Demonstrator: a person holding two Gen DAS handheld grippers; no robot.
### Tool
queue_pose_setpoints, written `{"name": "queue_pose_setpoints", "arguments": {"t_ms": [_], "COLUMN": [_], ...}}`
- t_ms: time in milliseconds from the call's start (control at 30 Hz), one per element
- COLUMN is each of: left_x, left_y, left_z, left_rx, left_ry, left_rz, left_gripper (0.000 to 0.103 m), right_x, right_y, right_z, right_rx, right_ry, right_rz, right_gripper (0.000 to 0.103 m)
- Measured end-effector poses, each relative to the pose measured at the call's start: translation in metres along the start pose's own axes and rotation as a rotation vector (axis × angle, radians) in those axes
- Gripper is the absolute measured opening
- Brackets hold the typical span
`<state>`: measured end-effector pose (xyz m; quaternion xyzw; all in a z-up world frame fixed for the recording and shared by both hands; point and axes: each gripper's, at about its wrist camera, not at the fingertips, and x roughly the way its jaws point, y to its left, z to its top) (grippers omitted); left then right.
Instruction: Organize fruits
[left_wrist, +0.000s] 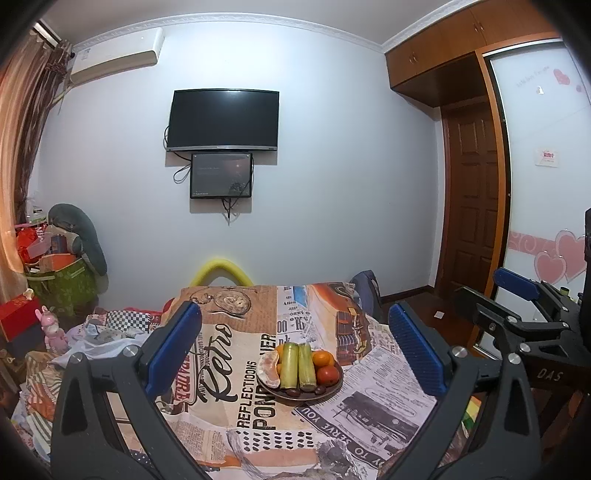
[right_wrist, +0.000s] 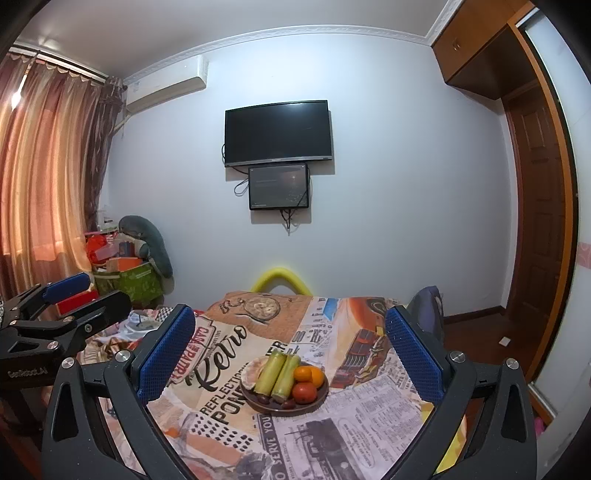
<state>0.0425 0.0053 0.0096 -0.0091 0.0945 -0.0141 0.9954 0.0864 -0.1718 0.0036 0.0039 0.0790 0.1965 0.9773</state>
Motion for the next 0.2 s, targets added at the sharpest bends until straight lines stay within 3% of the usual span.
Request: {"name": "queue_pose_setpoints", "arguments": {"t_ms": [200], "left_x": [0.0035], "left_y": [0.0004], "left_z": [-0.0018], "left_rx": [-0.005], "left_ry": [0.008], "left_rz": [-0.007], "left_gripper": [0.103], "right_x": [0.0009], "right_y": [-0.0032], "right_z": [-0.0015], "right_rx": [0.004], "right_ry": [0.002], "right_rz": [-0.005], "right_gripper": [0.103]}}
